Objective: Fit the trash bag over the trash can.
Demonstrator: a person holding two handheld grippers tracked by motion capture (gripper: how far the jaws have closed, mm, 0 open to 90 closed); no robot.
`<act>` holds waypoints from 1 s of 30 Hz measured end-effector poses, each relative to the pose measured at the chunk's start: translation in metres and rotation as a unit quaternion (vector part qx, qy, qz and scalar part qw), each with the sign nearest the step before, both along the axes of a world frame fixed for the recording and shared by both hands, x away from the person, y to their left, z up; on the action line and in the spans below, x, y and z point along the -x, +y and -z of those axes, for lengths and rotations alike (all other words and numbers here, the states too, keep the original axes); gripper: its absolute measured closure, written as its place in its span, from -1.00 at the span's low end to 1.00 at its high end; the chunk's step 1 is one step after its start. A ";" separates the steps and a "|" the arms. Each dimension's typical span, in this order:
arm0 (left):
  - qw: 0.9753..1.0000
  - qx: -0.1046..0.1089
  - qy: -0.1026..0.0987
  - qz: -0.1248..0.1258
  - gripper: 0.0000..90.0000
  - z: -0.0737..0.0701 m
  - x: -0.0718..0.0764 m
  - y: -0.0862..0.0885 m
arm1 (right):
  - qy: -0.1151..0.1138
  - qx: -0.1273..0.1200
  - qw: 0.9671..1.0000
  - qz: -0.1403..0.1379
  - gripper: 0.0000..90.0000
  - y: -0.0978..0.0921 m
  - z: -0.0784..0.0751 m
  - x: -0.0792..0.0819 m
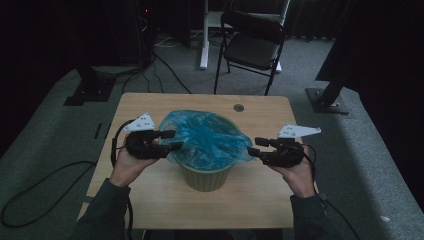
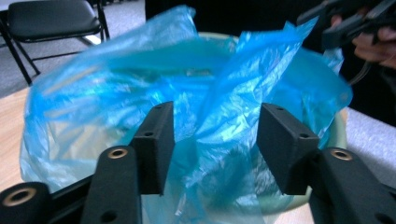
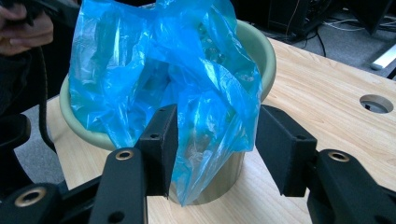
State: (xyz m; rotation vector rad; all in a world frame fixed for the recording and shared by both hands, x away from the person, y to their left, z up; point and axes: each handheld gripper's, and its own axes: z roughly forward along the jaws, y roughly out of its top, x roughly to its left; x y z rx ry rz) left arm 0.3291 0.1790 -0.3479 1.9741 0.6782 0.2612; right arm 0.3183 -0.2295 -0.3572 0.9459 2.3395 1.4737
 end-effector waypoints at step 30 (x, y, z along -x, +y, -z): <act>0.998 -0.009 0.059 0.012 1.00 0.078 0.042 0.028 | 0.080 0.041 0.994 -0.069 1.00 0.021 0.027 0.007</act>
